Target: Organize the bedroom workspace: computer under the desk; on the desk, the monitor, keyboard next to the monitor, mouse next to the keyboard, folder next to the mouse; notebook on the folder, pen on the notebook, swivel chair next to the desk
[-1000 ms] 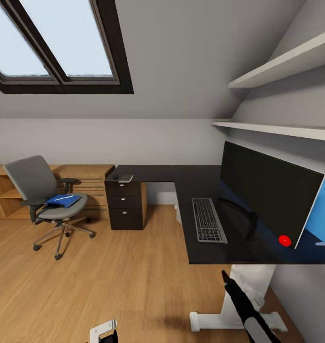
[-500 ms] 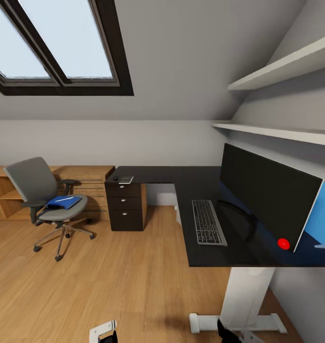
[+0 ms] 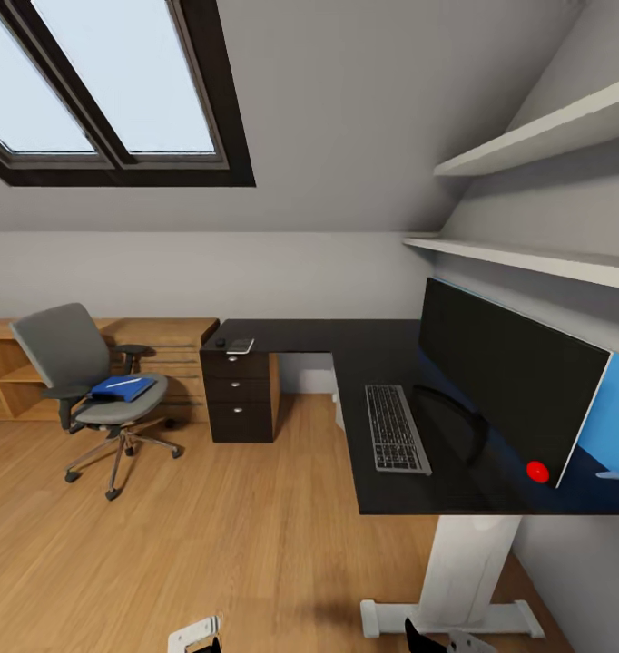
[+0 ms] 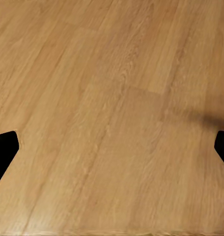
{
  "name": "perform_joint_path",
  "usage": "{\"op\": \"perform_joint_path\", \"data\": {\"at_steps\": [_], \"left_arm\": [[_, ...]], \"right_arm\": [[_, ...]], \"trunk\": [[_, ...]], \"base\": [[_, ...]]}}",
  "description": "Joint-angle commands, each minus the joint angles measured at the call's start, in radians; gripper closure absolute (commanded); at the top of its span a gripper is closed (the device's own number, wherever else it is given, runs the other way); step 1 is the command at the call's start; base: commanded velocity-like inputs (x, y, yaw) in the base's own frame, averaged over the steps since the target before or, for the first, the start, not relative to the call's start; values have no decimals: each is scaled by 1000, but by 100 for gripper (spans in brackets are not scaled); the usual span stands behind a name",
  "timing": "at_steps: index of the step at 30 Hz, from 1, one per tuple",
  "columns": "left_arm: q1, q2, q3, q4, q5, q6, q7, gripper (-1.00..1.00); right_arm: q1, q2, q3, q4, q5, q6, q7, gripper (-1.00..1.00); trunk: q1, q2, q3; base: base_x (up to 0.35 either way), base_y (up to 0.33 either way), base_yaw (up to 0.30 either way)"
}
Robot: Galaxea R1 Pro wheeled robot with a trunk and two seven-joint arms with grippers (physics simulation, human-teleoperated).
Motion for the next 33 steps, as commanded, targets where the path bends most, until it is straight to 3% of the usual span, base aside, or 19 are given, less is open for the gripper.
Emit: {"op": "perform_joint_path", "data": {"at_steps": [1, 5, 7, 9, 10, 11, 13, 14, 17, 25, 30, 33], "left_arm": [[-1, -2, -13, 47, 6, -9, 5, -100], [-1, -4, -16, 153, 9, -20, 1, -100], [-1, -13, -15, 251, 11, -44, -2, -100], [-1, -15, -11, 257, 12, -47, -2, -100], [-1, -19, -10, 264, 12, -86, -2, -100], [-1, -18, -9, 265, 13, -101, -6, -100], [-1, -18, -9, 265, 13, -102, -25, -100], [-1, -19, -9, 267, 14, -102, -77, -100], [-1, -19, -9, 287, 14, -103, -96, -100], [-1, -24, -10, 308, 12, -103, -104, -100], [-1, -29, -11, 310, 12, -103, -105, -100], [-1, -30, -10, 310, 13, -103, -105, -100]], "right_arm": [[-1, 3, -8, 3, -3, -1, 10, -100], [-1, 4, -9, 4, -3, -2, 9, -100], [-1, 9, -8, 6, -3, -5, -4, -100], [-1, 20, -8, 5, -3, -5, -25, -100], [-1, 55, -5, 5, 1, -6, -168, -100], [-1, 61, -4, 4, 3, -6, -195, -100], [-1, 62, -4, 4, 4, -6, -198, -100], [-1, 63, -1, 4, 6, -7, -200, -100], [-1, 64, 10, 4, 23, -7, -201, -100], [-1, 65, 15, 4, 39, -11, -203, -100], [-1, 65, 16, 4, 41, -11, -202, -100], [-1, 65, 17, 4, 73, -11, -202, -100]], "trunk": [[-4, 7, 2], [-19, 35, 15], [-23, 42, 18], [-23, 42, 18], [-23, 42, 17], [-23, 42, 17], [-23, 42, 17], [-23, 42, 17], [-23, 42, 17], [-23, 42, 17], [-23, 42, 14], [-23, 42, 12]], "base": [[0, 0, 0], [0, 0, 0], [0, 0, 21], [0, 0, 100], [0, 6, 251], [0, 241, 59], [0, 275, 34], [0, 311, 8], [0, 316, 4], [139, 287, 188], [179, 63, 273], [19, 4, 267]]}}
